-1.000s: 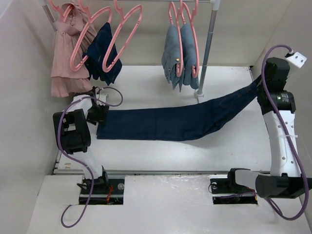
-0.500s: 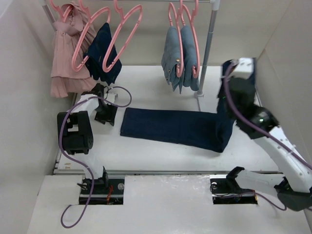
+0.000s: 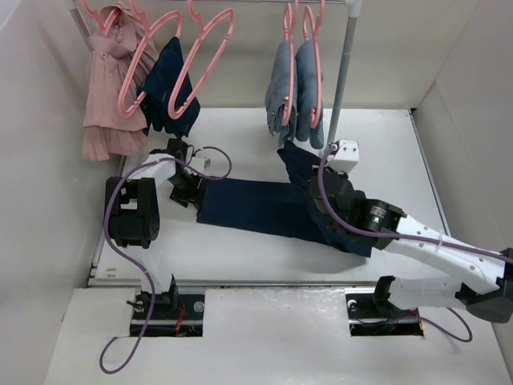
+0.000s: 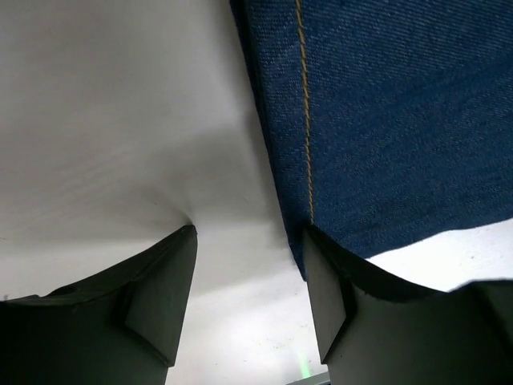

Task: Place the trousers on the hanger
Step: Fold the trousers at the center of the board.

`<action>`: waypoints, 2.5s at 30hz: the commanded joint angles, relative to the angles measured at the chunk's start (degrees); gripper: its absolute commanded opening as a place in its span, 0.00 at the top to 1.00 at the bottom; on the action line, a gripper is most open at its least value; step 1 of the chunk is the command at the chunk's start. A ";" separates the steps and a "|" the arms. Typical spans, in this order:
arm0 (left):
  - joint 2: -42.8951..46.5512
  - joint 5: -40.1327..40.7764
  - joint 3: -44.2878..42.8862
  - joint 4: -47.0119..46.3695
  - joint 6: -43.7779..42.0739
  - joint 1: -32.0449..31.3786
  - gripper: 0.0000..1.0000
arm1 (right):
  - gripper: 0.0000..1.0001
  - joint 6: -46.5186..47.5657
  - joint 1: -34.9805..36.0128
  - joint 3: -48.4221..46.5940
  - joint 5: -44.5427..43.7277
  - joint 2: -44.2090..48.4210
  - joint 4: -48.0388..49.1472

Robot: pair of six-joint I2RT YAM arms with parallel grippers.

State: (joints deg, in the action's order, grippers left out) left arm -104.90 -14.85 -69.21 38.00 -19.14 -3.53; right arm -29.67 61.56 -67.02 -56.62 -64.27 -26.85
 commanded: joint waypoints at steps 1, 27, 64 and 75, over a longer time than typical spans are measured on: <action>-2.41 1.58 -1.28 0.23 -0.02 -0.07 0.47 | 1.00 -5.31 0.14 -2.13 -0.07 -5.14 6.55; -5.66 -1.14 -0.48 0.14 -1.69 0.45 0.97 | 1.00 12.96 5.24 -39.14 10.04 -59.81 15.34; -0.82 -3.18 -4.90 6.05 -0.47 0.11 0.34 | 1.00 11.65 5.76 -15.59 -1.47 -21.60 11.38; -8.56 3.96 1.36 0.94 -0.37 -2.80 1.00 | 1.00 8.58 5.76 -13.14 -9.12 -11.85 5.41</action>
State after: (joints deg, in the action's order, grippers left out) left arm -108.22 -10.79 -72.14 40.25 -18.31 -6.66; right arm -19.40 66.83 -80.16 -60.01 -81.67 -21.30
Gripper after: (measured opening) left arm 0.084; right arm 0.187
